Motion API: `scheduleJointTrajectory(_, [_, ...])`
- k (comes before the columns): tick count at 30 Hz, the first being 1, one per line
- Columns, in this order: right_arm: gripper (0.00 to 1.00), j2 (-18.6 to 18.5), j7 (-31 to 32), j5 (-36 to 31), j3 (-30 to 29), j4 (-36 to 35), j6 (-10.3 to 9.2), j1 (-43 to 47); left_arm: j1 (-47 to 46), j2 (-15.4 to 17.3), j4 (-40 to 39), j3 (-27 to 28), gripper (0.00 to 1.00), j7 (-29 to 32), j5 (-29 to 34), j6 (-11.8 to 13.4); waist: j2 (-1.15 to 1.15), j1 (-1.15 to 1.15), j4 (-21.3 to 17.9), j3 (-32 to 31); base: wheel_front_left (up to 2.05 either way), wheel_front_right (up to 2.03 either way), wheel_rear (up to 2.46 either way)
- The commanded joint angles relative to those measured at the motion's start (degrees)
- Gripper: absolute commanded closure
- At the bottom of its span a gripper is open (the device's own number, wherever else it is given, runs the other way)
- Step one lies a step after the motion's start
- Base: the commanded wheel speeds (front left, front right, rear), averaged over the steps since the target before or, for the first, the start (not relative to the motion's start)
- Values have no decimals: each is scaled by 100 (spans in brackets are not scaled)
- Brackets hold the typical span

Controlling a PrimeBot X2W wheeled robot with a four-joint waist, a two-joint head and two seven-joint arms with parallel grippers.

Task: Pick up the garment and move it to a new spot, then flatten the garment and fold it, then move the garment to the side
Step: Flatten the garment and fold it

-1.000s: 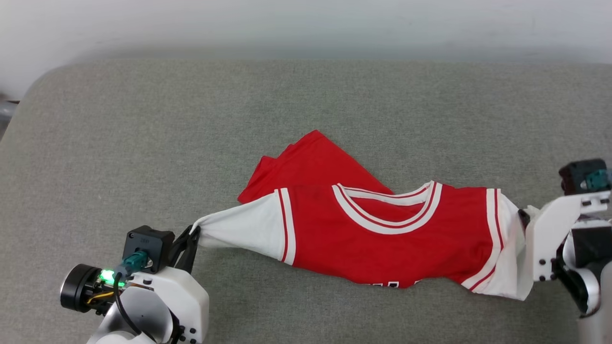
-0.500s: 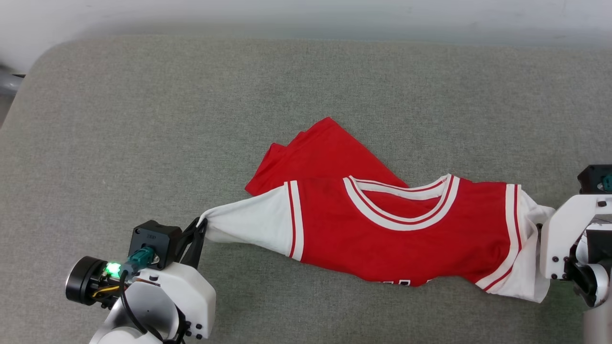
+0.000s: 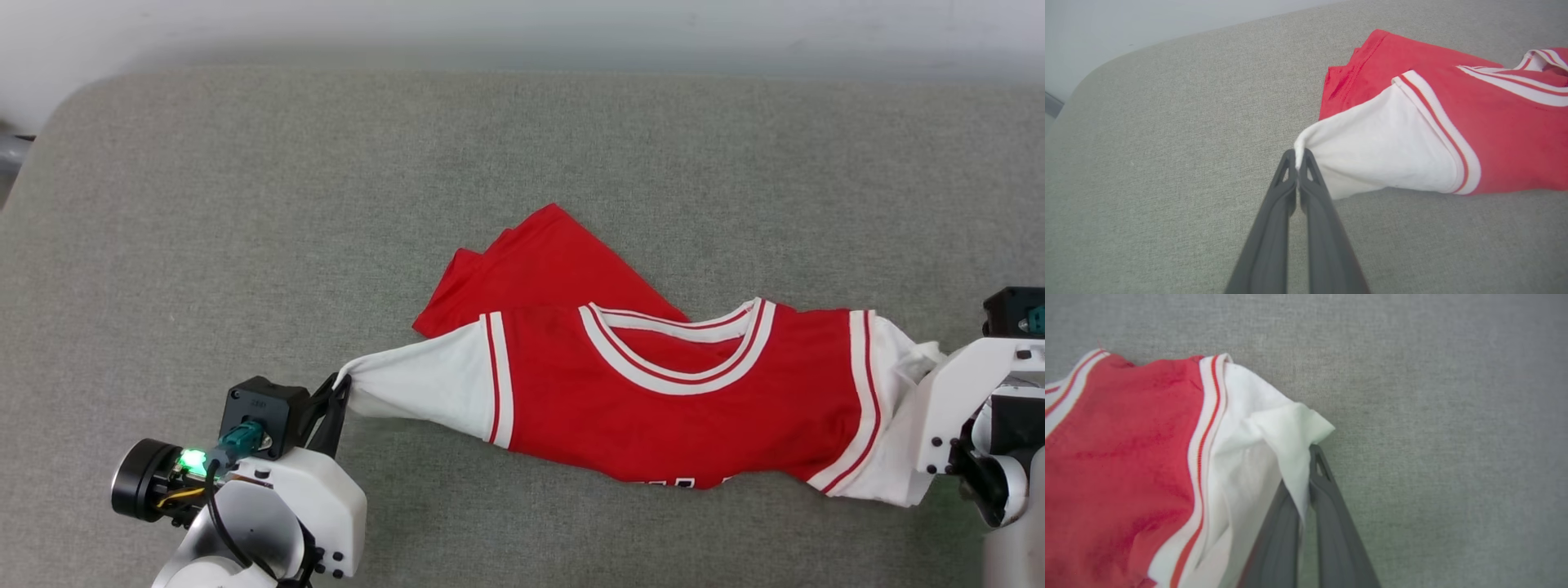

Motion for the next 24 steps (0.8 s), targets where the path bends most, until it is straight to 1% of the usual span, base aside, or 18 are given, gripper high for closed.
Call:
scheduleJointTrajectory(1, [100,-37,-136,21,-4,24,-6,-94,-39,32,13,19,100,-44,-8,33,0,0,-23,-96,0,0,0])
scheduleJointTrajectory(6, [100,-144,-506,151,20,-47,-7,-142,63,53,46,110,100,-236,-34,113,0,0,-89,-393,0,0,0])
scheduleJointTrajectory(13, [100,-425,-1028,851,139,-186,-7,-226,18,141,41,342,100,-704,1,214,0,0,-212,-912,0,0,0])
scheduleJointTrajectory(18, [100,-703,-1376,1462,445,-269,-8,-395,-155,317,-58,597,100,-992,45,272,0,0,-292,-1220,0,0,0])
scheduleJointTrajectory(24, [100,-978,-1728,2188,746,-399,-8,-826,-508,586,-206,959,100,-1287,76,316,0,0,-382,-1384,0,0,0])
